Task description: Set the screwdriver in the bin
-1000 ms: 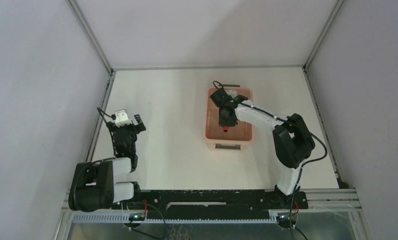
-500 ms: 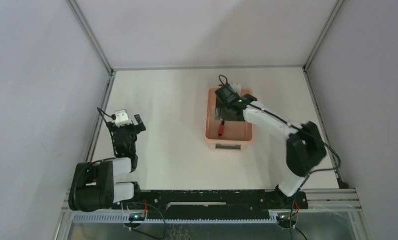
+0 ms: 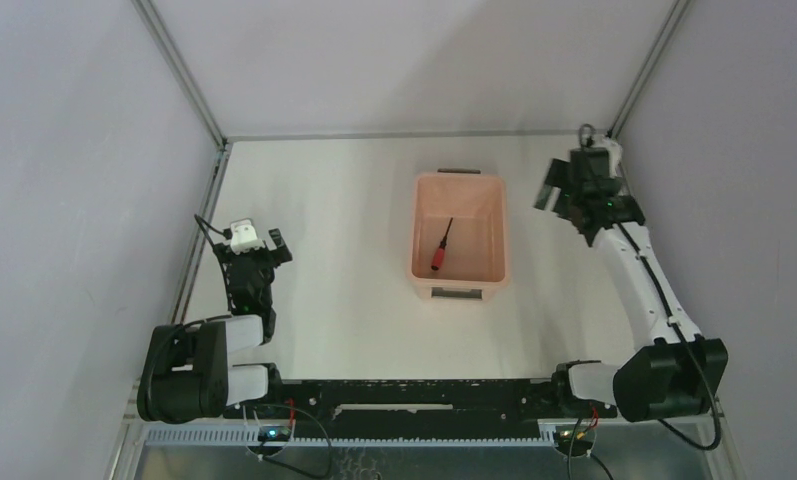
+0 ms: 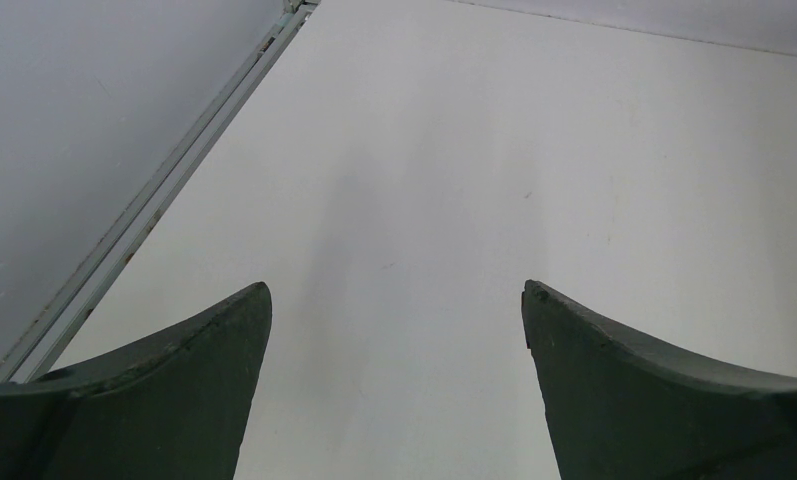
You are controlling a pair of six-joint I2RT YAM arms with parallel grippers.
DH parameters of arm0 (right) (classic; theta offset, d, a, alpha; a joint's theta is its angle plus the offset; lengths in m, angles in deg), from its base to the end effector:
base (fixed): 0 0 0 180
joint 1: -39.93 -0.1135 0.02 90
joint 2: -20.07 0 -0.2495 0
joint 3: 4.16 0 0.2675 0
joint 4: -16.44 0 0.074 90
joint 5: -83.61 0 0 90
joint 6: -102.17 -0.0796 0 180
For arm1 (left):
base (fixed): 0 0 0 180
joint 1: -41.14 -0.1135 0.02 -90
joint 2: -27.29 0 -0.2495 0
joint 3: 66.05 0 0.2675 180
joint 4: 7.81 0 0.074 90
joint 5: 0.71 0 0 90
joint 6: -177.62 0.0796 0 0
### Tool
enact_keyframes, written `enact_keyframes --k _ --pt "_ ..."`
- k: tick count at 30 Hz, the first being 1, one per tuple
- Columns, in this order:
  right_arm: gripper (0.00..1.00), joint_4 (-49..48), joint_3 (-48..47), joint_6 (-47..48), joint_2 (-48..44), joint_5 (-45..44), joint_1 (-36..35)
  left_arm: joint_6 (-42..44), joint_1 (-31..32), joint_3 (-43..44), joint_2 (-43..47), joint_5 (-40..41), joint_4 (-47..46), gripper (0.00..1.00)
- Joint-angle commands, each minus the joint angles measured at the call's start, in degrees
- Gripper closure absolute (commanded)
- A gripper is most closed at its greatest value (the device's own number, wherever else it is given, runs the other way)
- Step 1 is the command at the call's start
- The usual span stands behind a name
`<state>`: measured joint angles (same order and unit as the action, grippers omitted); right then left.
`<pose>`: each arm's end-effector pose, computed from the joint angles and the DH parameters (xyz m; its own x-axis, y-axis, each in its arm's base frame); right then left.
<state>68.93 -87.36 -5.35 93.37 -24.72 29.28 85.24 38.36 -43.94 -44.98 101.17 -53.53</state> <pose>0.3210 0.0349 0.2973 -0.6186 0.1745 -0.7661 0.2499 0.9681 0.0187 0.2657 0.0293 0.1340 -0.0668 -0.0439 -0.9968 -0.2555 0.9665 -0.0255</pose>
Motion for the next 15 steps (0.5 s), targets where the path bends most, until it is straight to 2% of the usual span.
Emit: enact_keyframes --k 1,4,15 --pt "0.00 -2.54 2.80 6.55 -5.32 8.37 11.48 1.05 0.15 1.93 0.20 0.56 -1.62 0.00" --pt "0.00 -2.04 2.95 7.60 -5.58 9.11 15.04 1.05 0.23 1.99 0.20 0.52 -1.62 0.00" --pt "0.00 -11.80 10.98 8.77 -10.74 12.99 14.79 1.05 0.15 1.99 0.24 0.58 -1.62 0.00"
